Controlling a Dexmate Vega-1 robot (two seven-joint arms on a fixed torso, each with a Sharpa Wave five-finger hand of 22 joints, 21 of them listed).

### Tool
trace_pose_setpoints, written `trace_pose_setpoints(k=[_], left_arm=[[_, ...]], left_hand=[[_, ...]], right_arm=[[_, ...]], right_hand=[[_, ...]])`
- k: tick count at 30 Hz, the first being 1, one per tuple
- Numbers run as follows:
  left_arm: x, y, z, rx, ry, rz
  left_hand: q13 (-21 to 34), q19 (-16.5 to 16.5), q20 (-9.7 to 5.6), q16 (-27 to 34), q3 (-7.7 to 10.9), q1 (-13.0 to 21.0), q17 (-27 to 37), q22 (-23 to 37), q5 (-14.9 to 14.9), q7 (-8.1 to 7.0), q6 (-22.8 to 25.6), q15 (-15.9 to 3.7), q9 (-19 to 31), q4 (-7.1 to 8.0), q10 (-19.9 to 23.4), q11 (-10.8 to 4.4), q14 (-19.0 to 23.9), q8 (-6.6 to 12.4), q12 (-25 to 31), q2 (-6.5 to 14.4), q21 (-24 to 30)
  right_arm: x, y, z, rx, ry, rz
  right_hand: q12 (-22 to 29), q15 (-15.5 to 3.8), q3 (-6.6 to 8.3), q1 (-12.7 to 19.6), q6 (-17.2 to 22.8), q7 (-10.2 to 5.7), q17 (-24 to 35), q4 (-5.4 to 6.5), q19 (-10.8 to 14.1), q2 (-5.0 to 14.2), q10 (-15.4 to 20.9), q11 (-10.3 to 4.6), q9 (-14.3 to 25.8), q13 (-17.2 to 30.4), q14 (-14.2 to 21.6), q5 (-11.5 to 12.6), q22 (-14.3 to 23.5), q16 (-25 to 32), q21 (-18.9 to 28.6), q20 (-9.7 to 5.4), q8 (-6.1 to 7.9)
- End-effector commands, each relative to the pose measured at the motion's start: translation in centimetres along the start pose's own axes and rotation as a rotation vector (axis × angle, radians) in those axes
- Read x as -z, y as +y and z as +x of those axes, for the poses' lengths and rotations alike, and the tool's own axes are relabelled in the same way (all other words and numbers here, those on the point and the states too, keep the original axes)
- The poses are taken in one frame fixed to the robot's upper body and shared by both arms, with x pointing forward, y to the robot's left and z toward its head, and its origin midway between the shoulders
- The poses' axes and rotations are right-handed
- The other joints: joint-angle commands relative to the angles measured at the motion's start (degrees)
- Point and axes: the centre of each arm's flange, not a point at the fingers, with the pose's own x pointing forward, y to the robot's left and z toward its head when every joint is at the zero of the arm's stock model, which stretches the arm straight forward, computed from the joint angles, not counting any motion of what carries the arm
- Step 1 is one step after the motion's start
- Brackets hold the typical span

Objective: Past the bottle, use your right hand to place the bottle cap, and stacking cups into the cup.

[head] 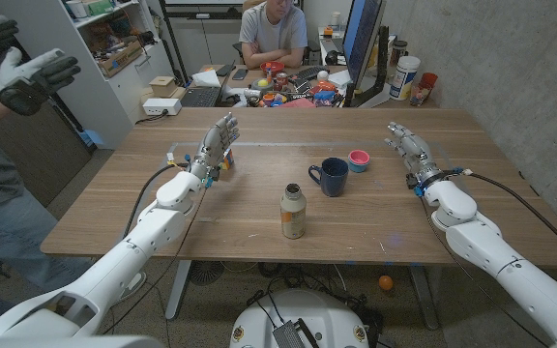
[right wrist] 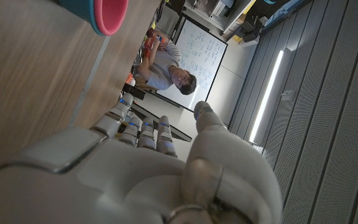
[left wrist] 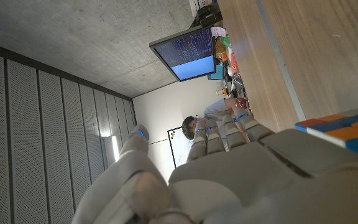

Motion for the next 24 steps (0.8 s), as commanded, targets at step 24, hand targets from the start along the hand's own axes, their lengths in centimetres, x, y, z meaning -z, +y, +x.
trace_pose_setpoints(k=[24], left_arm=[[-0.1,0.1,0.3,0.002,0.006,0.002]], left_hand=[[0.28,-1.48,0.07,-0.14,0.19,0.02,0.24,0.22,0.32,0.09,-0.79,0.16,0.19,-0.36,-0.83,-0.24,-1.61,0.12,-0.13,0.64,-1.33]], right_arm=[[-1.5,-3.8,-5.0,0.061,0.007,-0.194]], right_hand=[[0.98,-0.42,0.88,5.70,5.33,-1.57,-0.22,-0.97,0.88,-3.53,3.42,-0.66,0.14,0.37,2.31,-0.12,0.19,-0.31,0.24,0.26,1.46]])
